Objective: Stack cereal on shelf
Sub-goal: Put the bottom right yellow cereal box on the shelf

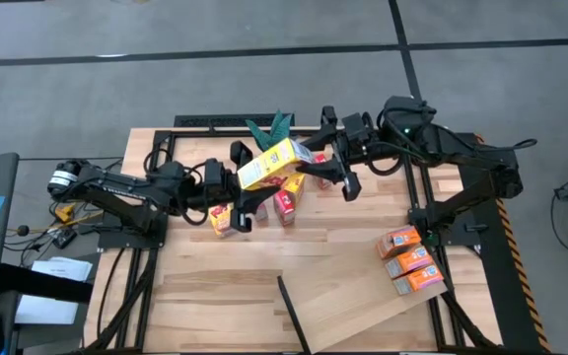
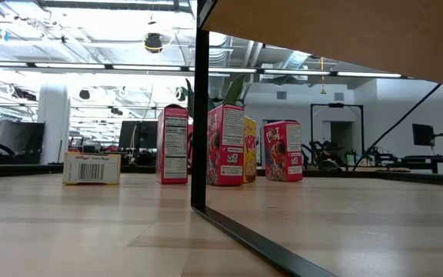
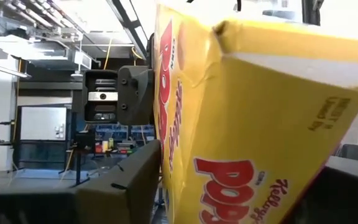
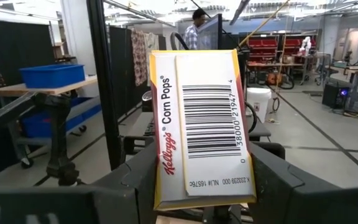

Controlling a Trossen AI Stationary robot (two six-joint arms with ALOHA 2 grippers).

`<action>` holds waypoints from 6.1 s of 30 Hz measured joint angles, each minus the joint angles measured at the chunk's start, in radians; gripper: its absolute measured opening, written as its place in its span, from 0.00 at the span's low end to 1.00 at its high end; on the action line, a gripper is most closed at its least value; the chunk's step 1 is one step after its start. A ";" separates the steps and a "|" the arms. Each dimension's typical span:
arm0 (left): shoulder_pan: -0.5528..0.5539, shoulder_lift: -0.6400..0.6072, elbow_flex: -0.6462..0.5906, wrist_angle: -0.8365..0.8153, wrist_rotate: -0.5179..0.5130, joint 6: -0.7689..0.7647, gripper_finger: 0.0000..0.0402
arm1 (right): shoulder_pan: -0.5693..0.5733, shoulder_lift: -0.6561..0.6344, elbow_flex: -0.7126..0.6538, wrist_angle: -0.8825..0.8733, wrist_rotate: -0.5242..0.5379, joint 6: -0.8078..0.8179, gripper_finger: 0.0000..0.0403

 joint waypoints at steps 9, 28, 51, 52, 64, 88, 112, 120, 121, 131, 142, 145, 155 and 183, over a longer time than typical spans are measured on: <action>-0.001 0.000 0.000 0.000 -0.024 0.006 0.43 | 0.000 0.000 0.000 -0.004 0.001 -0.001 0.57; -0.001 -0.004 0.000 0.022 -0.037 -0.004 0.43 | -0.026 -0.071 0.008 -0.017 0.015 -0.043 0.61; -0.006 -0.060 0.001 -0.094 -0.085 -0.129 0.43 | 0.148 -0.203 0.383 -0.128 0.701 -0.655 0.49; -0.006 -0.060 0.001 -0.094 -0.085 -0.135 0.43 | 0.154 -0.192 0.383 -0.138 0.694 -0.647 0.49; -0.052 -0.063 0.001 -0.104 -0.080 -0.145 0.43 | 0.341 -0.083 0.382 -0.380 0.683 -0.543 0.50; -0.067 -0.012 0.338 -0.831 -0.086 -0.126 0.43 | 1.137 -0.206 0.383 -0.666 1.454 -0.366 0.37; -0.066 0.511 0.874 -1.318 0.126 -0.324 0.43 | 1.276 -0.208 0.383 -1.277 1.541 0.430 0.29; -0.067 0.564 0.876 -1.363 0.291 -0.512 0.43 | 1.276 -0.208 0.383 -1.376 1.488 0.539 0.29; -0.067 0.570 0.876 -1.381 0.306 -0.537 0.43 | 1.276 -0.208 0.383 -1.386 1.486 0.554 0.29; -0.072 0.591 0.869 -1.470 0.356 -0.673 0.43 | 1.276 -0.208 0.354 -1.394 1.437 0.612 0.29; -0.111 0.591 0.875 -1.629 0.306 -0.668 0.43 | 1.211 -0.208 0.280 -1.394 1.435 0.612 0.29; -0.128 0.591 0.874 -1.624 0.306 -0.673 0.43 | 1.183 -0.205 0.273 -1.394 1.426 0.612 0.29; -0.180 0.589 0.939 -1.662 0.252 -0.710 0.43 | 1.048 -0.193 0.273 -1.395 1.314 0.559 0.29; -0.207 0.794 1.239 -1.612 0.416 -0.635 0.37 | 0.953 -0.181 0.273 -1.384 1.230 0.588 0.29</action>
